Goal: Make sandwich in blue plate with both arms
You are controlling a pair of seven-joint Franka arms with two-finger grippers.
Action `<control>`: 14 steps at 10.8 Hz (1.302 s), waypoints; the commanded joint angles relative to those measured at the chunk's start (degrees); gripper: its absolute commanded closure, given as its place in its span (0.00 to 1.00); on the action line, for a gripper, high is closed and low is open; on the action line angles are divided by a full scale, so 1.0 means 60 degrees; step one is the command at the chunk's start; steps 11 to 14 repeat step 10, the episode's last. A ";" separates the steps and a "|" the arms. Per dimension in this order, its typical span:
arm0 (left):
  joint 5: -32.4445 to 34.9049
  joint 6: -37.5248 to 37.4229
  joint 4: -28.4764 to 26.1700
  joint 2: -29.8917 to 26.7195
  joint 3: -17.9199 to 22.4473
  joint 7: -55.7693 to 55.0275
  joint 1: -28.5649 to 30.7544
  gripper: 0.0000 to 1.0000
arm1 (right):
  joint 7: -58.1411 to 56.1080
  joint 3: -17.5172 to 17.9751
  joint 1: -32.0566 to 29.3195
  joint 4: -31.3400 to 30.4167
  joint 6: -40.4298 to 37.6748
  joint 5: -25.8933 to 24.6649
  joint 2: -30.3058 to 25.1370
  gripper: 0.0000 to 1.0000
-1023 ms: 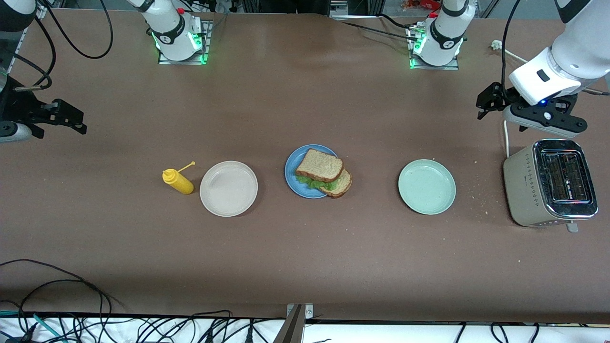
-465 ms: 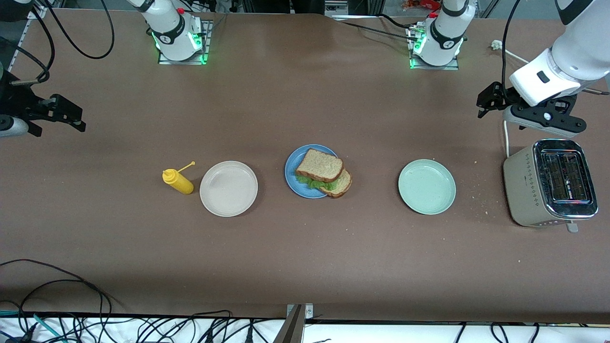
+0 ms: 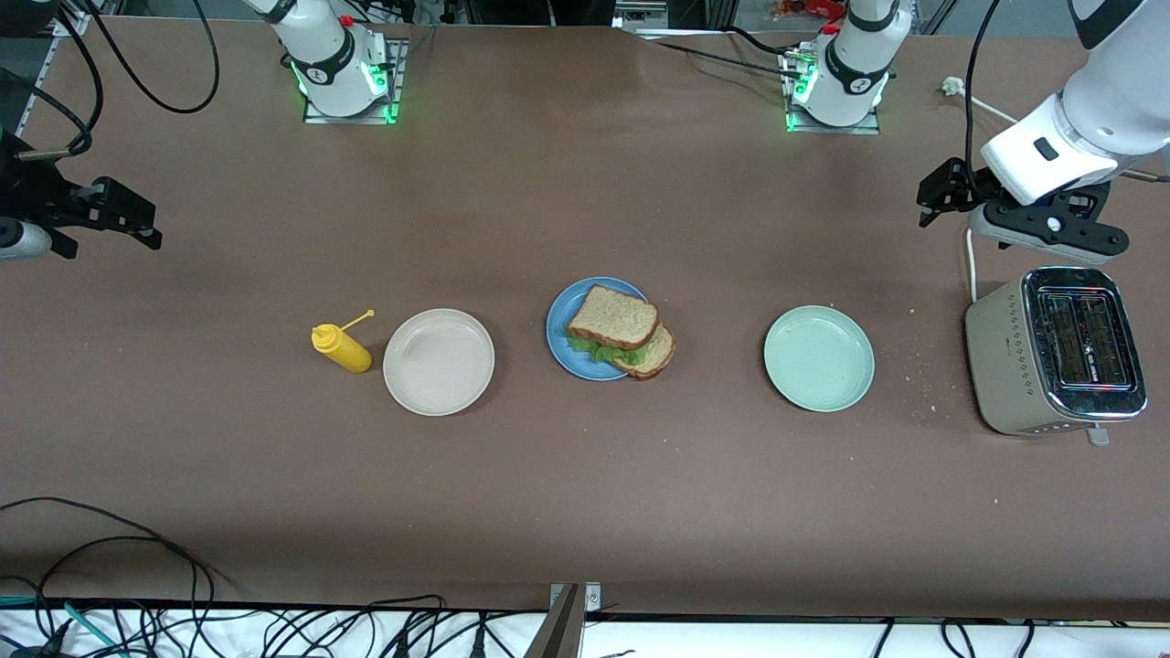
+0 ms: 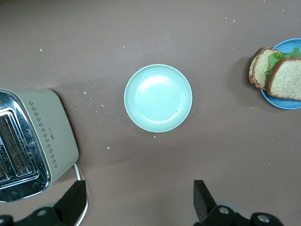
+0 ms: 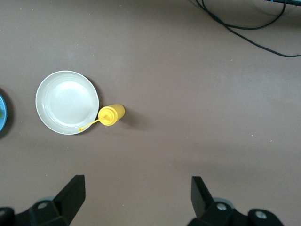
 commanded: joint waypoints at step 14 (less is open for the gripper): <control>-0.0131 -0.0191 0.0074 0.0018 0.0013 -0.0099 0.0039 0.00 | 0.0814 0.0028 0.0019 0.0416 -0.0333 -0.0420 -0.0079 0.00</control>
